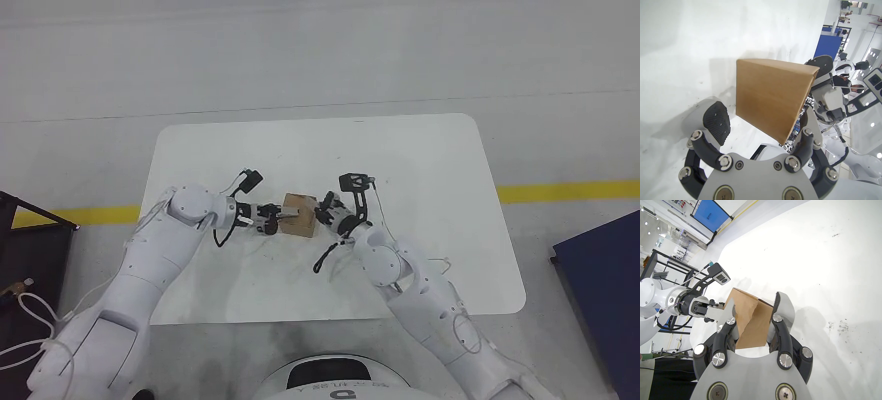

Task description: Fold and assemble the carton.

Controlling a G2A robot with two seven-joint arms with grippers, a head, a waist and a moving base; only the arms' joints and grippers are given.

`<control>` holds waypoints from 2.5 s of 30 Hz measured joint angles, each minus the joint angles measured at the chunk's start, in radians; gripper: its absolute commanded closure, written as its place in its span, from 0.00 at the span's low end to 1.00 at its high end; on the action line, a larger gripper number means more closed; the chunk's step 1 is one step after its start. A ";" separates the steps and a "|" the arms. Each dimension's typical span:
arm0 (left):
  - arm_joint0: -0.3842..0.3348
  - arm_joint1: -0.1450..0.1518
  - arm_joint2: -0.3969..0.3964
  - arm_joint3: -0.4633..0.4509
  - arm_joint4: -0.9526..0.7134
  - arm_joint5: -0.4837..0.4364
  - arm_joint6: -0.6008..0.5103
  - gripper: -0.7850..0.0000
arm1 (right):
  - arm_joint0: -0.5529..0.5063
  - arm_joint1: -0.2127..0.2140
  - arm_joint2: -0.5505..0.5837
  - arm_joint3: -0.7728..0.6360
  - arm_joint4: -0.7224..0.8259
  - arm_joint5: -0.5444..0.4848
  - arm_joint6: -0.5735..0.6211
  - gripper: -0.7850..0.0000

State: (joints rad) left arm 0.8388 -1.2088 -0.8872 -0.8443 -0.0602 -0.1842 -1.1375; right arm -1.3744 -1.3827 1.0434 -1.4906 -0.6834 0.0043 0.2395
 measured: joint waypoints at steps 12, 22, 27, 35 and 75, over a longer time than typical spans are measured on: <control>0.004 0.025 -0.077 0.021 -0.034 -0.002 0.024 0.00 | -0.003 0.004 0.043 0.011 0.114 -0.048 0.041 0.17; 0.023 0.030 -0.091 -0.007 -0.051 0.074 0.043 0.00 | 0.038 -0.006 0.004 0.071 0.154 -0.063 0.068 0.20; 0.037 0.015 -0.087 -0.009 -0.172 0.055 -0.018 0.00 | 0.031 -0.004 0.014 0.060 0.186 -0.086 0.080 0.21; 0.015 -0.011 -0.069 0.042 -0.287 0.015 -0.044 0.00 | -0.001 0.005 0.053 0.031 0.232 -0.113 0.092 0.23; -0.010 0.037 -0.223 0.069 -0.304 -0.168 -0.010 0.00 | 0.061 0.008 -0.045 -0.029 0.015 -0.017 0.103 1.00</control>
State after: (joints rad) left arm 0.8285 -1.1722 -1.1102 -0.7750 -0.3639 -0.3525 -1.1476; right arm -1.3135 -1.3743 0.9985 -1.5195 -0.6680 -0.0127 0.3422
